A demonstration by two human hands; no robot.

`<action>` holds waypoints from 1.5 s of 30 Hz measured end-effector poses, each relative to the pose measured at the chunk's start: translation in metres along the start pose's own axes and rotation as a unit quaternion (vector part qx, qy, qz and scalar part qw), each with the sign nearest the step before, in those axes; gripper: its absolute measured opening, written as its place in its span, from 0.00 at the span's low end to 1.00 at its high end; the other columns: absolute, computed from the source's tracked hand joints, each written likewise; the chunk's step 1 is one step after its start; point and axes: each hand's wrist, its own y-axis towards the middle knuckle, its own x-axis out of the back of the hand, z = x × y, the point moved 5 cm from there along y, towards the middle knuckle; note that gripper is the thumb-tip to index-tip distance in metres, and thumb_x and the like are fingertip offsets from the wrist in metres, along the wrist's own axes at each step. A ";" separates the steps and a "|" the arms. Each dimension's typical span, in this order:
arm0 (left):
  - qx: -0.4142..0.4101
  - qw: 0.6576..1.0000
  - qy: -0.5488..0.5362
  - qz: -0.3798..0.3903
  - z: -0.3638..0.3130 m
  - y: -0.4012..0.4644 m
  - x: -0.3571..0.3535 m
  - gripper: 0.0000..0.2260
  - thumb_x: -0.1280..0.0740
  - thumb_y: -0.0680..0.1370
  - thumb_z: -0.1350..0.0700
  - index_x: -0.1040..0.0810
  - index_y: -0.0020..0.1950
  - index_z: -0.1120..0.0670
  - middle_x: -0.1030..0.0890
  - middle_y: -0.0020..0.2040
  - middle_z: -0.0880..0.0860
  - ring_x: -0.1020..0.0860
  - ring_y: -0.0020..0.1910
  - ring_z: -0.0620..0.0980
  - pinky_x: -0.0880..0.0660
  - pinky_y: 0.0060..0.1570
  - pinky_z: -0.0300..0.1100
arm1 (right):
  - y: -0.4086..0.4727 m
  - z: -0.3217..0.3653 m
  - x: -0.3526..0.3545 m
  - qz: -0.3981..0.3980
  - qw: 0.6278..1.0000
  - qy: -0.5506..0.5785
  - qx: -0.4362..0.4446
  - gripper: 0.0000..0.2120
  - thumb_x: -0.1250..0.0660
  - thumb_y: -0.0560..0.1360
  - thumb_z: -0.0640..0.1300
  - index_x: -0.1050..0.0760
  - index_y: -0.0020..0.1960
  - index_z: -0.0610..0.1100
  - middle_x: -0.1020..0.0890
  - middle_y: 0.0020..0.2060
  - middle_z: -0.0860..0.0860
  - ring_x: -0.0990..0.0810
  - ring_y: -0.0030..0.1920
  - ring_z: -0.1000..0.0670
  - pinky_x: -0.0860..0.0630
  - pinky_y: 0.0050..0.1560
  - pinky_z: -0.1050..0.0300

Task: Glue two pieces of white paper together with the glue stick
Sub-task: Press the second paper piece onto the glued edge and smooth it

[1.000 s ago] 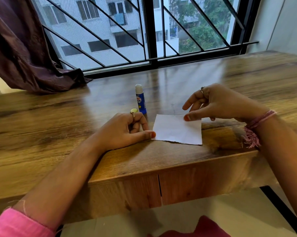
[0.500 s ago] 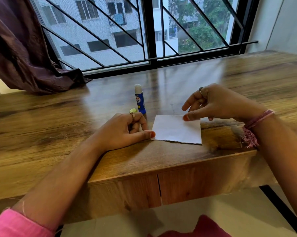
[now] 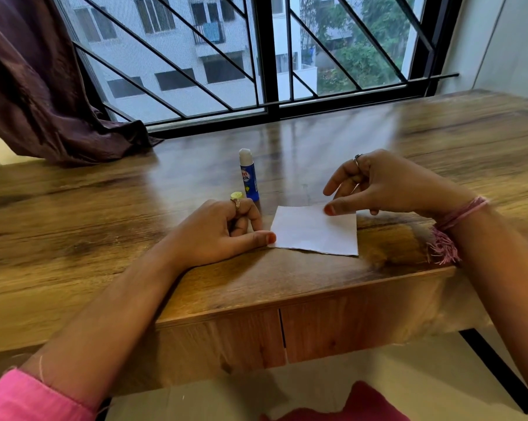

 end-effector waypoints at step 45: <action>-0.116 0.987 0.074 0.086 -0.015 0.000 -0.008 0.13 0.40 0.79 0.53 0.22 0.60 0.43 0.23 0.45 0.34 0.21 0.46 0.40 0.25 0.46 0.37 | 0.001 0.002 0.005 -0.044 0.998 -0.012 0.041 0.16 0.23 0.62 0.53 0.20 0.44 0.46 0.15 0.35 0.48 0.19 0.32 0.56 0.27 0.24 0.65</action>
